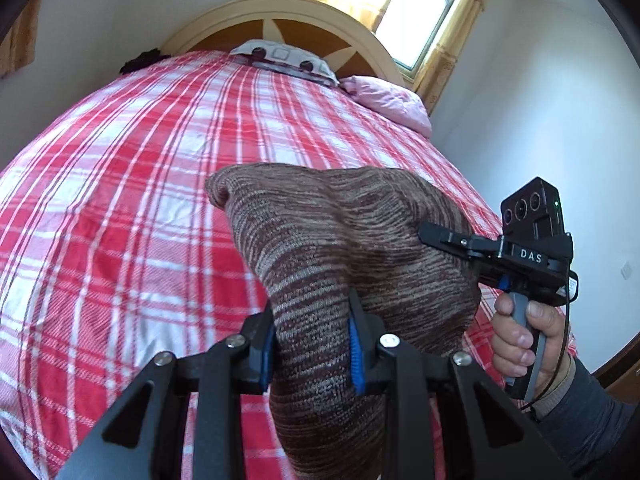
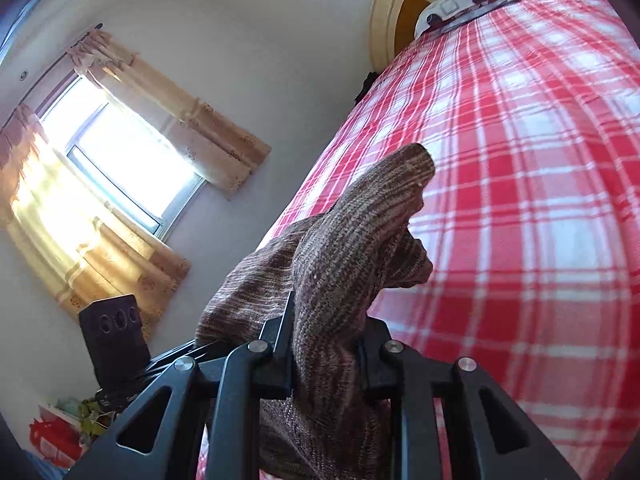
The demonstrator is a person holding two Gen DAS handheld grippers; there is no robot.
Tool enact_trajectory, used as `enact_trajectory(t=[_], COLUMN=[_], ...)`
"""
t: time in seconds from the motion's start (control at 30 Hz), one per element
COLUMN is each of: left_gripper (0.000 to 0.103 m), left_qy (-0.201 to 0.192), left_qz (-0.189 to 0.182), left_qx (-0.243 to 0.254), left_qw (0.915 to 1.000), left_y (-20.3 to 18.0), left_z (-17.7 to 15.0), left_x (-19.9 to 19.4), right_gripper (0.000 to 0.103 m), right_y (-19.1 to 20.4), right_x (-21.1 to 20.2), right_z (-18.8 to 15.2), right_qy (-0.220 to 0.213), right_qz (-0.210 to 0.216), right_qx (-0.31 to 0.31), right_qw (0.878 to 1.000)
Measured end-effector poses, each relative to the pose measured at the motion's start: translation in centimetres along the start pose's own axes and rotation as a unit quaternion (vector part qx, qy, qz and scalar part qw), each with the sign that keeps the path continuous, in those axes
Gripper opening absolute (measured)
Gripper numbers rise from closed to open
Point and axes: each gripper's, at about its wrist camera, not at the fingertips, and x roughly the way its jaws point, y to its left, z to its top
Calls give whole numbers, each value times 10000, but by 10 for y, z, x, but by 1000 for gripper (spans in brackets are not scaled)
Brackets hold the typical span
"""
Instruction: Fold small clothes
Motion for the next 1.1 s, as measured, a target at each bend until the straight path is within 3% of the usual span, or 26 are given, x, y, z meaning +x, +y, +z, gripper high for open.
enact_trajectory(t=[0.23,0.4,0.5,0.53,0.6,0.63,0.8,0.9,1.0,1.03,1.07,1.1], left_gripper=[30,30,39,45,57,61,61,61,55,47,30,23], left_qy=[5,179,213,209,121,84,218,195,182,197,226,285], left_qz=[117,105,138,135,181,170,-177,-90,33,38,1,-38], left_qx=[-405,-616,-919,-1011,-1200,-1299,-1625,-1364,-1115,-1128,-1143,-1147], left_qw=[9991,9979,9954,9946,9925,9913,9863,9904,9936,9934,9932,9930], left_y=[46,72,86,88,90,91,86,71,59,59,59,61], left_z=[-19,-35,-45,-48,-53,-58,-90,-109,-115,-115,-113,-112], left_x=[-17,-5,6,5,-1,-5,-19,-23,-24,-24,-22,-21], right_gripper=[23,23,27,31,53,54,54,54,53,38,25,17], right_y=[18,14,1,-3,-4,-3,7,9,14,15,16,14], right_x=[53,85,95,95,90,85,55,39,32,31,32,32], right_z=[-9,-18,-23,-24,-30,-35,-71,-92,-106,-107,-108,-110], right_qy=[358,588,731,784,901,955,1208,1253,1318,1339,1403,1470], right_qz=[59,-7,-134,-148,-252,-317,-469,-388,-385,-343,-275,-217], right_qx=[63,151,402,474,492,463,115,92,18,36,72,172], right_qw=[9993,9982,9964,9957,9944,9938,9915,9913,9905,9904,9897,9887])
